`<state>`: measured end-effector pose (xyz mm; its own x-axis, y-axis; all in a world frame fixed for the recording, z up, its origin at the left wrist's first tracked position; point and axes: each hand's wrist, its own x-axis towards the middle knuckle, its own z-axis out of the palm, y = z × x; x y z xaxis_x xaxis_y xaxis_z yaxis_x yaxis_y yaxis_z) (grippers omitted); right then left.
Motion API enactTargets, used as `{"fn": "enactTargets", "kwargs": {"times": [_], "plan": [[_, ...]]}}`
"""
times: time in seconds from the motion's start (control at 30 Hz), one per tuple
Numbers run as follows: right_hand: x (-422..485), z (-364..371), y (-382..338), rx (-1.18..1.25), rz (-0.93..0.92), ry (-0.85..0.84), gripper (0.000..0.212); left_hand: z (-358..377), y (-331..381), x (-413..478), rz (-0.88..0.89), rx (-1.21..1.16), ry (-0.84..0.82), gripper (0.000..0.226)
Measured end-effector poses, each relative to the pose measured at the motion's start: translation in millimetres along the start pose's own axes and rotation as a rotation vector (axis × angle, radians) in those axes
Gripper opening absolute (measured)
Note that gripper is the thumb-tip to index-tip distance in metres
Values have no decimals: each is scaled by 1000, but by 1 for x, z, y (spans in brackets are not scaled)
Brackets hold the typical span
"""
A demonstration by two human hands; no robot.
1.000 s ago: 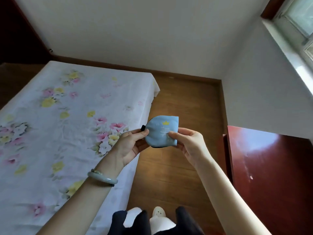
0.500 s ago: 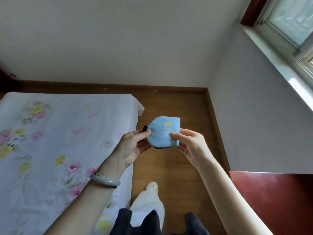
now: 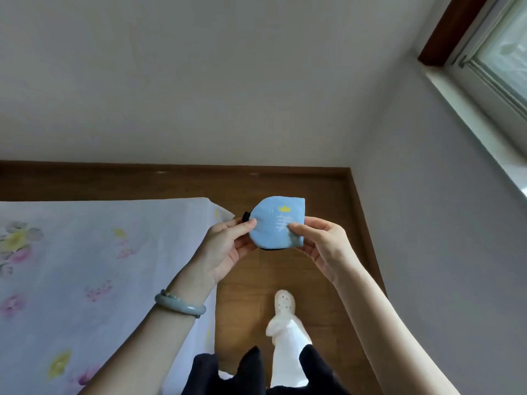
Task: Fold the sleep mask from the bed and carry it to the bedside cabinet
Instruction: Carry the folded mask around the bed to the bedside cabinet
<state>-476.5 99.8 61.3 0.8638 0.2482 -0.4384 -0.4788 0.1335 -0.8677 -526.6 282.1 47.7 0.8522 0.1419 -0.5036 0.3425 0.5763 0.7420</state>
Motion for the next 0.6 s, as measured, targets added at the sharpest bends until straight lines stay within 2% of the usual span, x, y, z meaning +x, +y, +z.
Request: {"fn": "enactTargets", "kwargs": {"times": [0.33,0.6], "plan": [[213,10,-88,-101,45,-111,21,40,82,178,23,-117,115,19],[350,50,-150,-138,132,-252,31,49,153,275,75,-207,253,25]]}}
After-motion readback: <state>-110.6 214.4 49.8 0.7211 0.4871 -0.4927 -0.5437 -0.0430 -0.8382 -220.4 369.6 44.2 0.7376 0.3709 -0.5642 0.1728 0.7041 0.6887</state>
